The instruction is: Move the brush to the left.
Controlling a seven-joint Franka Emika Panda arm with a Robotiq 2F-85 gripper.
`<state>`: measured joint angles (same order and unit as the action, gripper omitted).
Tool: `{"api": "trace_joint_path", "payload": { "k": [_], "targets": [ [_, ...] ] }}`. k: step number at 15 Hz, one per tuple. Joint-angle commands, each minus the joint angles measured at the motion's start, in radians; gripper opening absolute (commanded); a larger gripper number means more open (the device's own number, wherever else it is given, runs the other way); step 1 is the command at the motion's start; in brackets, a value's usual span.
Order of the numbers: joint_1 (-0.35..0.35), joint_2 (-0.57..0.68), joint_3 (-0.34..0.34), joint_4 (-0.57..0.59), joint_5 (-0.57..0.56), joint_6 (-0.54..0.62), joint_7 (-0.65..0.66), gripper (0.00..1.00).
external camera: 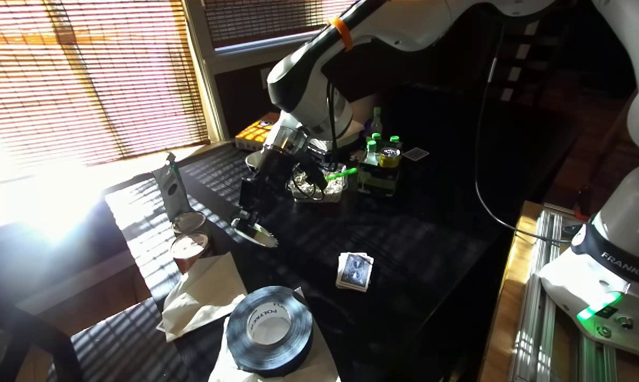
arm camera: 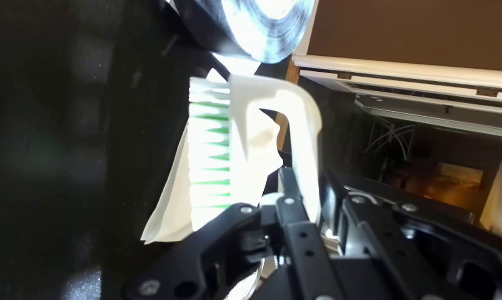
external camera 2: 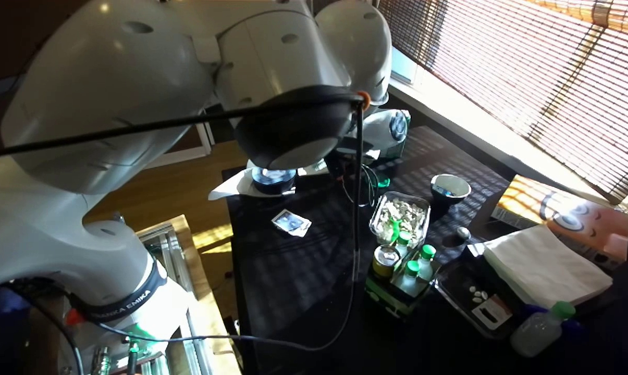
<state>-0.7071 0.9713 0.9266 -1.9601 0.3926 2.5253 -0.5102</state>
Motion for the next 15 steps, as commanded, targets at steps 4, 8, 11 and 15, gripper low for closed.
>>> {"api": "trace_joint_path", "payload": {
  "k": [4,8,11,15],
  "targets": [
    [0.005,0.044,0.006,0.043,0.116,0.01,0.008,0.04],
    [0.01,0.1,0.011,0.086,0.227,0.049,-0.001,0.04],
    [0.029,0.113,-0.001,0.106,0.27,0.07,-0.002,0.04],
    [0.061,0.126,-0.02,0.136,0.282,0.074,0.012,0.04]
  ]
}}
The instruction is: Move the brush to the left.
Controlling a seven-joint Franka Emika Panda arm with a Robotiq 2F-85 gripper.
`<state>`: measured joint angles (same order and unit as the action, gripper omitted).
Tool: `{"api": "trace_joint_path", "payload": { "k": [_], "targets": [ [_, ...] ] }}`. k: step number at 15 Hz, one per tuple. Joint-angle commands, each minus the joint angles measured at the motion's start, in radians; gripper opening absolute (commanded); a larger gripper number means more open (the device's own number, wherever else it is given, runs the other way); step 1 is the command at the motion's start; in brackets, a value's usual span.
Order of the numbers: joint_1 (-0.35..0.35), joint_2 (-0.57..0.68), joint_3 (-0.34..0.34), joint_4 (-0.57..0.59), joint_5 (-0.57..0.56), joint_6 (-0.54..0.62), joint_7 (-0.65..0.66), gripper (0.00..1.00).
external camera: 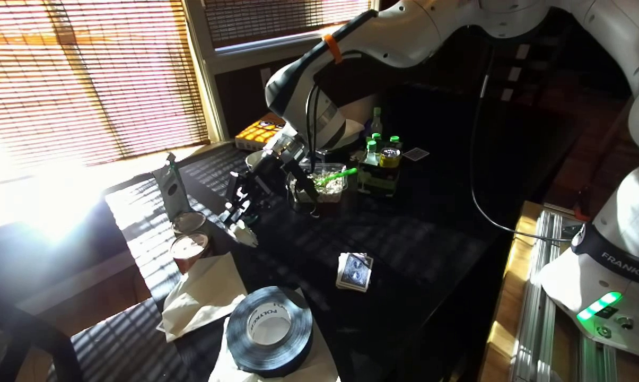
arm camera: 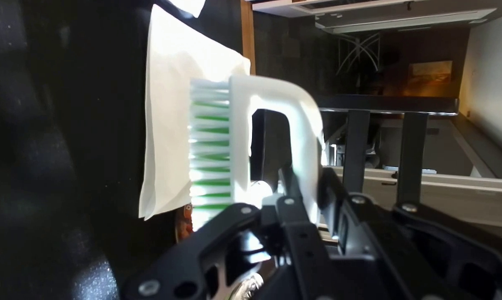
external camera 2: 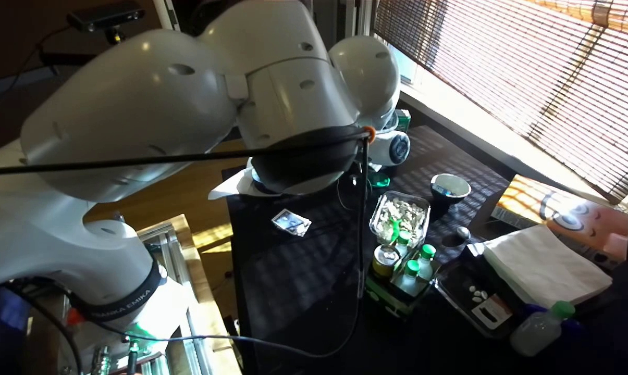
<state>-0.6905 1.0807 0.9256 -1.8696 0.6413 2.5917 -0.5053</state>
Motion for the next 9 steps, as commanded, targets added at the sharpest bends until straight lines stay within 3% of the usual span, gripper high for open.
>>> {"api": "trace_joint_path", "payload": {
  "k": [1,9],
  "targets": [
    [0.066,0.013,-0.036,0.058,0.025,0.009,0.022,0.04],
    [0.273,0.032,-0.232,0.216,0.002,-0.056,0.055,0.04]
  ]
}}
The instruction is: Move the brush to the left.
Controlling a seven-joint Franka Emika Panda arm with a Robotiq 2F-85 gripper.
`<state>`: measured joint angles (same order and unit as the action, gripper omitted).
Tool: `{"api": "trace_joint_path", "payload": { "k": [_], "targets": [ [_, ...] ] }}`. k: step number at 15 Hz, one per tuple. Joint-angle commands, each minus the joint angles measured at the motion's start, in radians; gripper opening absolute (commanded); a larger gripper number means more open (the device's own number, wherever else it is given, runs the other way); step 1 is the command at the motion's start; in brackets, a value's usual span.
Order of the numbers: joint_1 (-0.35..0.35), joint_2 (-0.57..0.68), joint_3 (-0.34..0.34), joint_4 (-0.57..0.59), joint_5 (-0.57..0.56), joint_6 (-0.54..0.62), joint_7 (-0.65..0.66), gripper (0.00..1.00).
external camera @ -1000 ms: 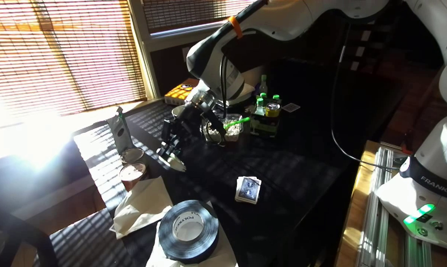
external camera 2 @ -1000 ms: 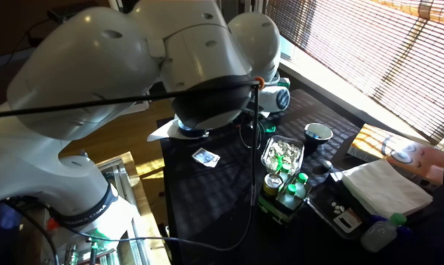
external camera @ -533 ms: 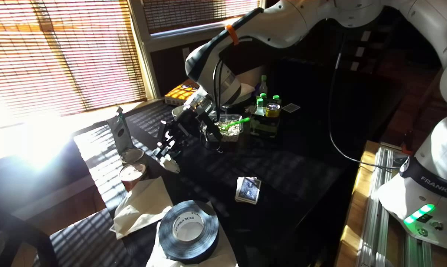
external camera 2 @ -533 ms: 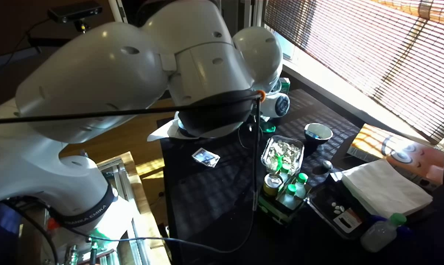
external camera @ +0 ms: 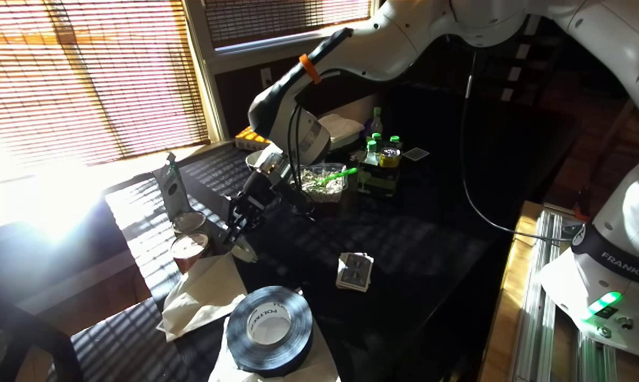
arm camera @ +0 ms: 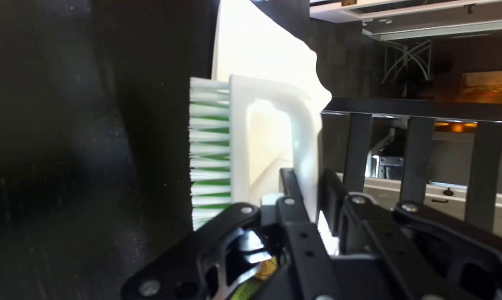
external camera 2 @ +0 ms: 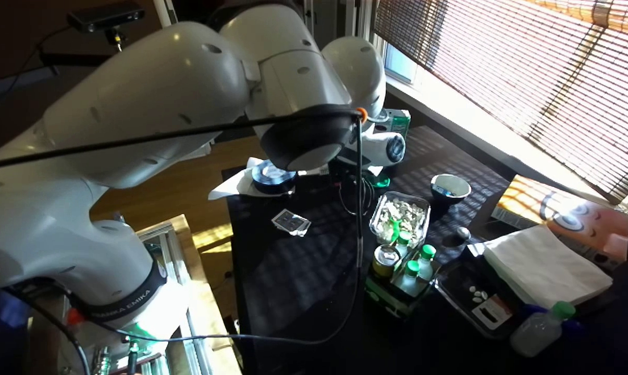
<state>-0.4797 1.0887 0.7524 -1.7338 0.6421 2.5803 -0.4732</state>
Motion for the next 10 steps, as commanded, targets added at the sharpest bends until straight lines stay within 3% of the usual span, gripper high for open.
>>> {"api": "trace_joint_path", "payload": {
  "k": [1,3,4,6,10],
  "targets": [
    [0.078,0.027,-0.076,0.097,0.004,-0.054,0.024,0.04],
    [0.108,0.026,-0.109,0.122,0.012,-0.071,0.036,0.04],
    [0.126,0.013,-0.132,0.126,0.014,-0.065,0.052,0.43],
    [0.16,-0.03,-0.175,0.112,0.013,-0.036,0.096,0.5],
    [0.231,-0.124,-0.258,0.073,0.001,-0.018,0.174,0.78]
  ]
}}
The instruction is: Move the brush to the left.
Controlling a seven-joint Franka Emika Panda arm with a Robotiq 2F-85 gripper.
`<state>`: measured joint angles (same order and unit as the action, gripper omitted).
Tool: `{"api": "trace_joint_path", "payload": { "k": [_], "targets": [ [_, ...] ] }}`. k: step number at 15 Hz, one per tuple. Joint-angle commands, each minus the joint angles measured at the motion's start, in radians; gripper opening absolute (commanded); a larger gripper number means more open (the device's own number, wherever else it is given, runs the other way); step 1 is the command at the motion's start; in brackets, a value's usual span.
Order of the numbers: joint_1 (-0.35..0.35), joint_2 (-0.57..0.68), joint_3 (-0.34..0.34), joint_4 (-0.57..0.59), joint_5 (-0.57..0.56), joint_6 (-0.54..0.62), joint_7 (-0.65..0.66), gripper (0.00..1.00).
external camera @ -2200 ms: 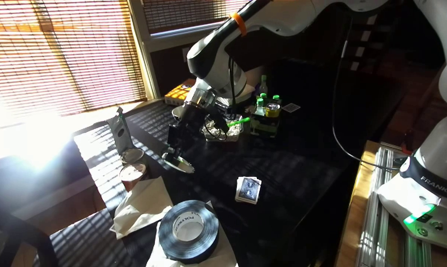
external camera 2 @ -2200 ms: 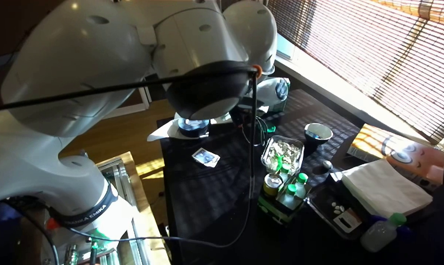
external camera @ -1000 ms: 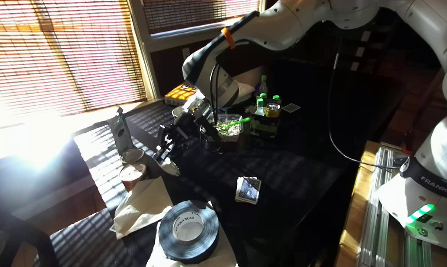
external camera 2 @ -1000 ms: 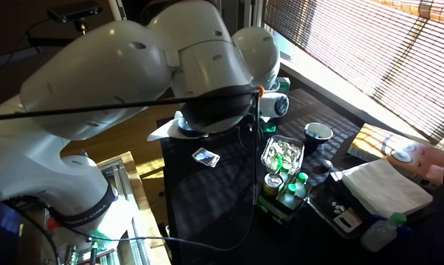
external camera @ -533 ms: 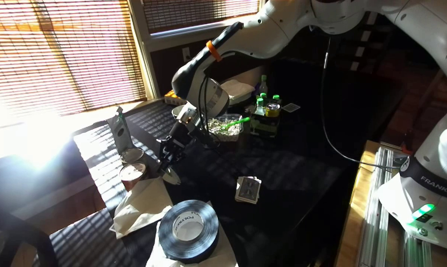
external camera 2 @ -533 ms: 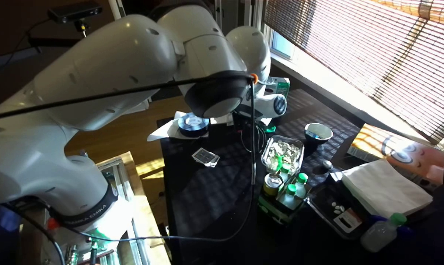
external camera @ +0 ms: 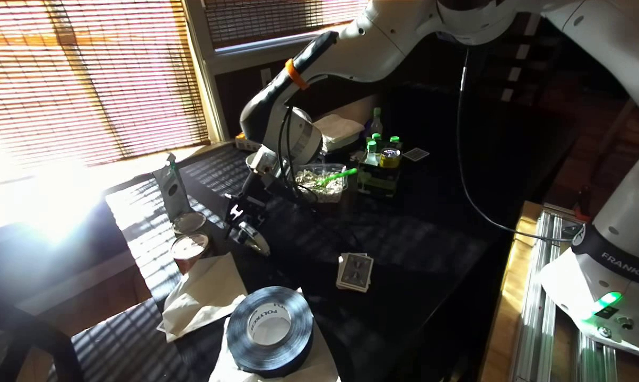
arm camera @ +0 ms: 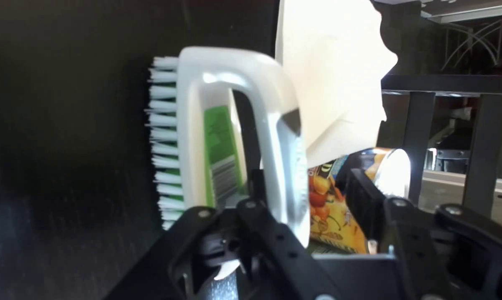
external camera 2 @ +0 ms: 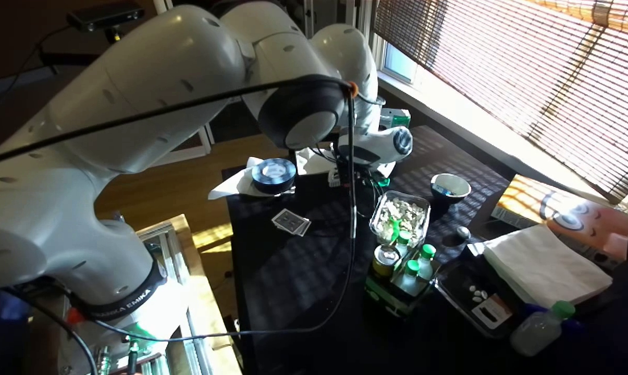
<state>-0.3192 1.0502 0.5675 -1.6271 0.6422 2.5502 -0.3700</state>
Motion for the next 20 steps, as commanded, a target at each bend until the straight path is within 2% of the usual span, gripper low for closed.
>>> {"api": "trace_joint_path", "payload": {
  "k": [1,3,4,9,12,17,20],
  "targets": [
    [0.094,-0.106,-0.096,-0.038,-0.004,0.007,0.085,0.84],
    [0.157,-0.153,-0.15,-0.057,-0.031,0.004,0.125,0.98],
    [0.187,-0.175,-0.174,-0.068,-0.047,0.002,0.142,1.0],
    [0.335,-0.233,-0.315,-0.083,-0.118,0.014,0.357,1.0],
    [0.421,-0.252,-0.408,-0.093,-0.186,0.068,0.511,1.0],
    [0.588,-0.3,-0.585,-0.141,-0.359,0.129,0.758,1.0],
    [0.715,-0.373,-0.715,-0.206,-0.502,0.114,0.903,1.0]
  ]
}}
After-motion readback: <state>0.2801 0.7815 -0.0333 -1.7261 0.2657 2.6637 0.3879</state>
